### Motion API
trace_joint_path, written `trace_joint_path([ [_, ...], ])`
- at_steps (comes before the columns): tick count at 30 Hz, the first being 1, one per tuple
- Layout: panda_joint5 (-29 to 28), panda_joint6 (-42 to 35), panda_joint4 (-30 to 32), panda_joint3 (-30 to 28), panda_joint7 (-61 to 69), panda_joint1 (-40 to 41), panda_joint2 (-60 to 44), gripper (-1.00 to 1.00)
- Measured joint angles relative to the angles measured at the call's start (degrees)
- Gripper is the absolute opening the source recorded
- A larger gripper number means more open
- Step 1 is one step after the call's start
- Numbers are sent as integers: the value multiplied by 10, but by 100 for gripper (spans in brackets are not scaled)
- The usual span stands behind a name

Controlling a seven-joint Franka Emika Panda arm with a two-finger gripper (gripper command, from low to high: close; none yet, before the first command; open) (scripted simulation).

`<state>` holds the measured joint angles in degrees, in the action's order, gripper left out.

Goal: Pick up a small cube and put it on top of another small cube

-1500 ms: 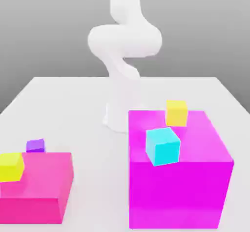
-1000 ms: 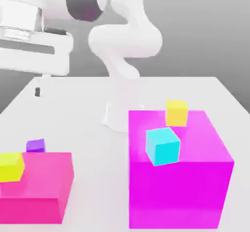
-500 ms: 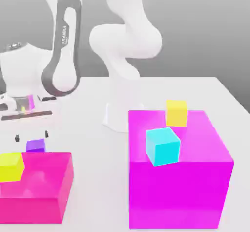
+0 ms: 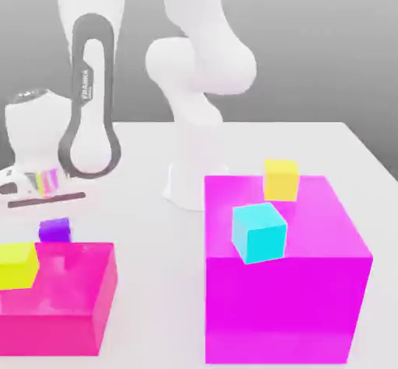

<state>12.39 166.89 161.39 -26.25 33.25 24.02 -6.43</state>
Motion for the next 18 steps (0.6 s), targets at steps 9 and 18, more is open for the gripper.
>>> trace_joint_path([
  [9,-182,-161,-92,40,-233,-48,88,-100],
  [18,-174,-347,-227,152,-436,-165,144,-100],
])
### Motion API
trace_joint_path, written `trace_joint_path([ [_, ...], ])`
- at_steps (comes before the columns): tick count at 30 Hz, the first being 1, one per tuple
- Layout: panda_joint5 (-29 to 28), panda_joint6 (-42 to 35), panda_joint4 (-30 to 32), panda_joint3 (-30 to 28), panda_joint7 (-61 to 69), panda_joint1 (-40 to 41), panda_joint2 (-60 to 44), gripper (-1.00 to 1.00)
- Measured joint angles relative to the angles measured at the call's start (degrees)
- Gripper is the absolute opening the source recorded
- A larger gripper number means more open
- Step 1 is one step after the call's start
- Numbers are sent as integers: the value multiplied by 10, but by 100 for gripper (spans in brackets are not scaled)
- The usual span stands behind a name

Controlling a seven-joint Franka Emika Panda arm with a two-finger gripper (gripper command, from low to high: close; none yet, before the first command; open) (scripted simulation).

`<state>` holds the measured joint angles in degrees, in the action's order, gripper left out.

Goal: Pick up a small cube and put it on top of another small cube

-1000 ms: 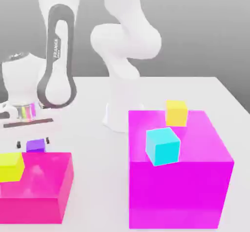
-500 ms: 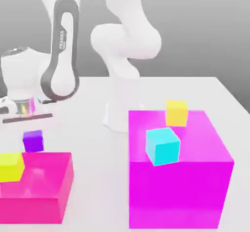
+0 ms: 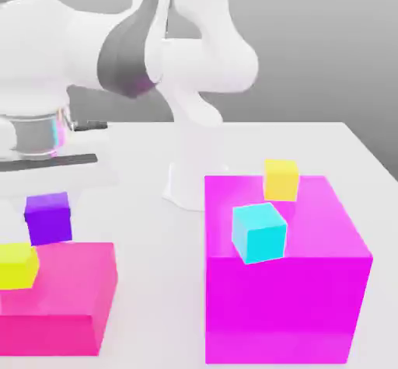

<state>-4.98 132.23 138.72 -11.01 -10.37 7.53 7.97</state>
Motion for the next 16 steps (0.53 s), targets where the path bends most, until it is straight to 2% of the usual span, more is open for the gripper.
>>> trace_joint_path([
  [8,50,-147,-87,129,-153,-103,51,-100],
  [12,63,-86,-46,153,-171,-119,25,-100],
  [13,63,-73,-38,155,-172,-119,20,100],
  [16,63,-73,-38,155,-172,-119,20,100],
])
